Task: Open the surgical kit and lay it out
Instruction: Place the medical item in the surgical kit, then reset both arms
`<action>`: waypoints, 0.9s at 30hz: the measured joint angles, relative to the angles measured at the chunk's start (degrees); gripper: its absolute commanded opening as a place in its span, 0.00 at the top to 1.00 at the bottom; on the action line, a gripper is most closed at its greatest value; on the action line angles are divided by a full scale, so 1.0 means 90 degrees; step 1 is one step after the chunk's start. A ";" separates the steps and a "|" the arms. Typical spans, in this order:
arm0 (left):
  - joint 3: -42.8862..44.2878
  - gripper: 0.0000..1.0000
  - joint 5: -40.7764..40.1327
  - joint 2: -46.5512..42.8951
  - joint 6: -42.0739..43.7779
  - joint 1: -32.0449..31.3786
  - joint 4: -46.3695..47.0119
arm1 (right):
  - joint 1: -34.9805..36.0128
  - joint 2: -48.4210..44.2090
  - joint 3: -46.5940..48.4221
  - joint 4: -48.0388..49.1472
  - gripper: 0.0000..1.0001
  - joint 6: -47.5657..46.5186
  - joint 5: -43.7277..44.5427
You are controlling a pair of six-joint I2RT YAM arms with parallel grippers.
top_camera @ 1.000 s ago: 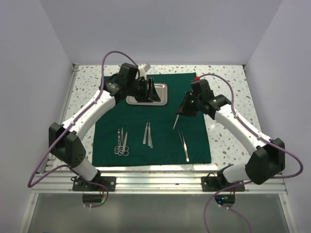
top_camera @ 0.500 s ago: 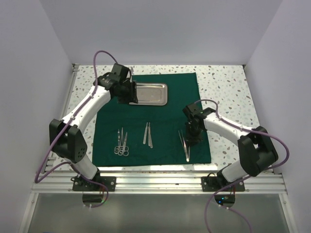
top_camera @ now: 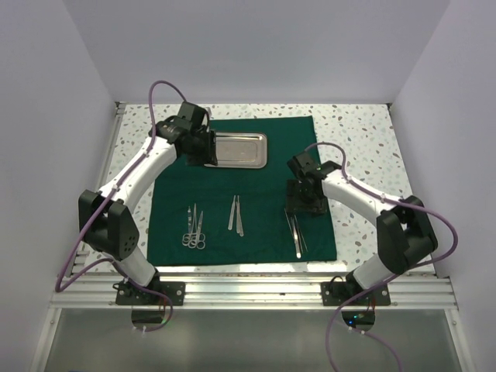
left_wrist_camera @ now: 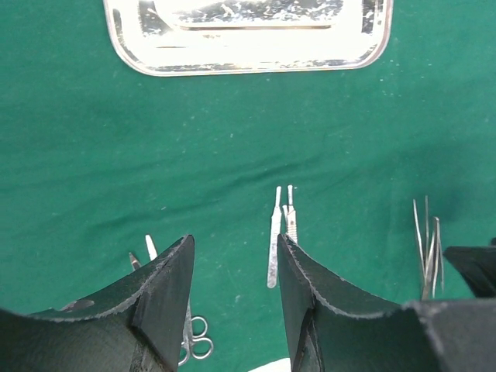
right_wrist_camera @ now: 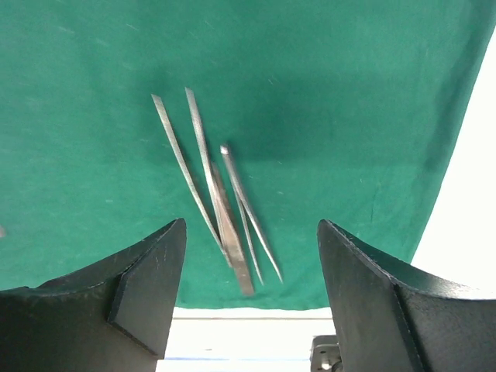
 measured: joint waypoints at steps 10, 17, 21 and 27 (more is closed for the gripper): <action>-0.0243 0.50 -0.0508 -0.0792 0.0124 0.0000 0.0041 | -0.0002 -0.1991 0.1219 0.0056 0.19 -0.0542 -0.0461; -0.1290 0.45 -0.1226 -0.3186 0.0109 0.0000 0.1290 | -0.0005 -0.3451 0.1656 0.0185 0.06 -0.0481 0.0554; -0.2276 0.43 -0.2004 -0.4381 0.0083 0.0000 0.2098 | -0.0005 -0.4626 0.0678 0.0874 0.02 -0.0447 0.0916; -0.3497 0.34 -0.2905 -0.5217 0.0185 0.0000 0.2914 | -0.0005 -0.5355 0.0289 0.1200 0.02 -0.0389 0.1268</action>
